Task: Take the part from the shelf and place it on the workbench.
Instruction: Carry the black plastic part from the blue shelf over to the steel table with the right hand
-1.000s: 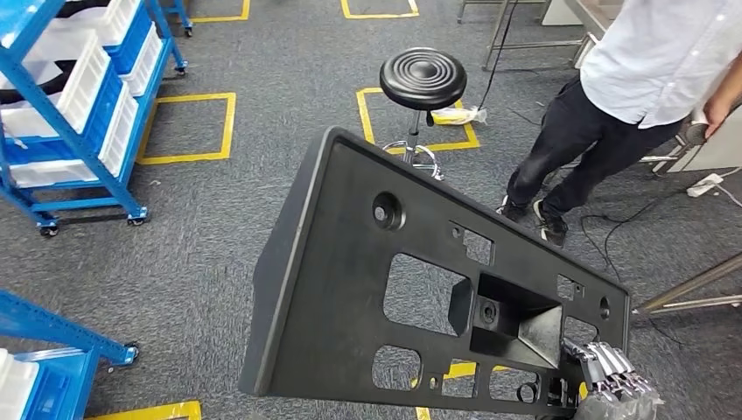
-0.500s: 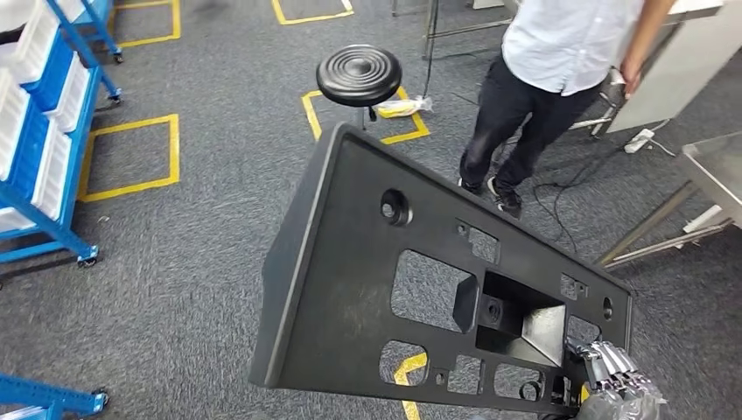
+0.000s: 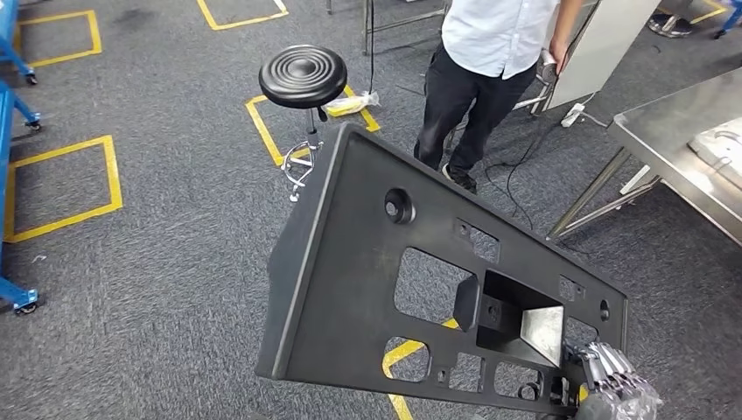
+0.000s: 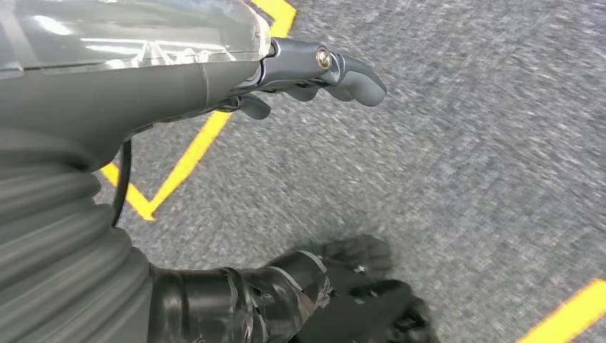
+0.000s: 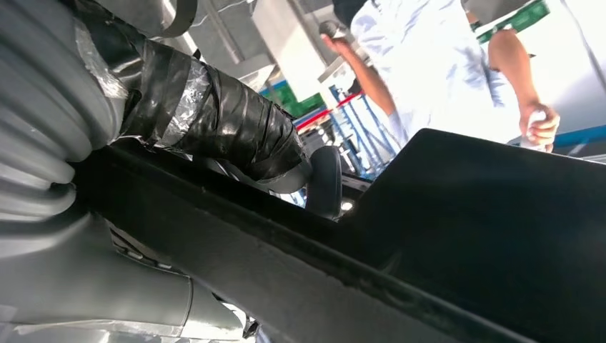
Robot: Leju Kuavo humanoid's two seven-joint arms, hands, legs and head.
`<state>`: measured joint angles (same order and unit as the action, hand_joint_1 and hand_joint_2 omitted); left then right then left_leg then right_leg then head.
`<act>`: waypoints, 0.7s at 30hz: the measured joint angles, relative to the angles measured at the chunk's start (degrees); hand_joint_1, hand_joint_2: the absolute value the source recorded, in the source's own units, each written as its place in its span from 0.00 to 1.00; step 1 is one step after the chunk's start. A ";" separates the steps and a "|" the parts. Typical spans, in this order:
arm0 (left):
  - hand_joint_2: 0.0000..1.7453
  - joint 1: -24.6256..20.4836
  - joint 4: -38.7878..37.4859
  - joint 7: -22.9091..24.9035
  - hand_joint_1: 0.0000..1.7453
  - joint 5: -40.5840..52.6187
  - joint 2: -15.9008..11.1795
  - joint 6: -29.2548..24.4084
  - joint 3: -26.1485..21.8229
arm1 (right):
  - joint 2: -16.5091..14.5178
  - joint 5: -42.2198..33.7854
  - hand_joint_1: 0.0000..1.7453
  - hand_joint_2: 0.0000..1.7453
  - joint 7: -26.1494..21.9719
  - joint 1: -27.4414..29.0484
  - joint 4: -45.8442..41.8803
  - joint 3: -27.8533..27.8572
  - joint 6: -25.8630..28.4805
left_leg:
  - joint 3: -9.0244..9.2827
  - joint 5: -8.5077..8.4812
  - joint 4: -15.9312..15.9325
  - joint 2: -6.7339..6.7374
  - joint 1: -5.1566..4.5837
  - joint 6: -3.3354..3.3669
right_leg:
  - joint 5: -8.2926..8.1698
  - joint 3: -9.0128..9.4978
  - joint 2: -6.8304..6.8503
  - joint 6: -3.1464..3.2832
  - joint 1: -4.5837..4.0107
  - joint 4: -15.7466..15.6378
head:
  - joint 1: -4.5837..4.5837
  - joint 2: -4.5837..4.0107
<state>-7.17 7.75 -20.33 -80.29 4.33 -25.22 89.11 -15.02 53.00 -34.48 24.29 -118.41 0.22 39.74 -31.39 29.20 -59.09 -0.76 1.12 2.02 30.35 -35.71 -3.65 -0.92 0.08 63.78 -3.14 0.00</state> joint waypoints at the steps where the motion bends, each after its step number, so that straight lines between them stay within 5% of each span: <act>1: 1.00 0.05 0.00 -0.01 0.00 0.01 -0.02 0.00 0.00 | 0.00 -0.01 1.00 1.00 0.00 -0.01 0.00 0.00 0.00 | 0.02 0.03 0.06 0.71 -0.06 0.19 | 1.80 -1.63 1.69 -0.27 0.00 3.37 | -0.05 0.00; 3: 1.00 0.27 0.00 -0.01 0.00 -0.01 -0.05 0.00 0.00 | 0.00 -0.01 1.00 1.00 0.00 -0.01 0.02 0.02 0.00 | 0.02 0.19 0.06 2.24 -0.16 0.34 | 4.65 -5.12 2.98 -0.65 0.23 10.30 | -0.06 0.00; 5: 1.00 0.34 -0.01 0.00 0.00 -0.03 -0.09 0.00 0.00 | 0.00 -0.02 1.00 1.00 0.01 0.06 0.03 0.05 0.00 | 0.20 0.43 0.05 3.74 -0.19 0.31 | 3.66 -5.62 3.37 -0.72 0.40 11.18 | -0.06 0.00; 8: 1.00 0.19 0.00 0.00 0.00 -0.06 -0.05 0.00 0.00 | 0.00 -0.02 1.00 1.00 0.01 0.05 0.02 0.10 0.00 | 0.99 0.98 0.09 5.53 -0.30 -0.02 | -1.64 0.08 6.41 0.07 -0.15 0.24 | -0.06 0.00; 11: 1.00 0.16 0.00 0.00 0.00 -0.16 -0.02 0.00 0.00 | 0.00 -0.22 1.00 1.00 -0.13 0.06 0.02 0.19 0.00 | 1.59 1.39 0.35 7.07 -0.58 -0.69 | -2.21 2.15 8.63 1.03 -1.22 -4.18 | -0.05 0.00; 13: 1.00 0.04 0.01 0.00 0.00 -0.22 0.01 -0.01 0.00 | -0.01 -0.46 1.00 1.00 -0.35 0.19 0.00 0.32 0.00 | 2.13 1.73 0.57 7.90 -0.63 -1.24 | -2.46 2.25 7.11 1.48 -1.00 -4.74 | -0.04 0.00; 15: 1.00 -0.08 0.00 -0.03 0.00 -0.30 0.01 -0.04 0.00 | -0.08 -0.62 1.00 1.00 -0.58 0.24 -0.01 0.47 0.02 | 1.45 3.52 -1.74 5.72 -0.57 -1.69 | -2.83 2.74 5.67 2.08 -0.40 -5.49 | 0.04 0.00; 18: 1.00 0.09 -0.01 -0.05 0.00 -0.44 -0.01 -0.07 0.00 | -0.26 -0.81 1.00 1.00 -0.81 0.19 0.01 0.64 0.04 | -4.06 8.15 -12.61 1.69 -0.43 -1.98 | -2.99 2.97 3.33 2.60 -0.11 -5.59 | 0.21 0.00; 20: 1.00 0.36 -0.01 -0.01 0.00 -0.46 -0.02 -0.07 0.00 | -0.28 -0.85 1.00 1.00 -0.90 0.24 0.02 0.77 0.04 | -6.40 7.46 -15.64 1.25 -0.42 -2.12 | -2.82 3.07 1.51 2.66 -0.09 -5.36 | 0.21 0.00; 21: 1.00 0.43 -0.01 0.01 0.00 -0.46 -0.02 -0.07 0.00 | -0.29 -0.85 1.00 1.00 -0.94 0.28 0.03 0.82 0.04 | -6.02 5.36 -13.66 1.07 -0.39 -2.12 | -2.67 3.16 0.60 2.59 -0.05 -5.17 | 0.21 0.00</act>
<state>-6.74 7.74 -20.32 -80.75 4.31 -25.29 89.11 -15.31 52.15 -35.42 24.56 -118.38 1.04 39.78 -37.40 34.56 -72.75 0.31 0.73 -0.10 27.68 -32.55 -3.05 1.67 0.03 58.61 -2.93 0.00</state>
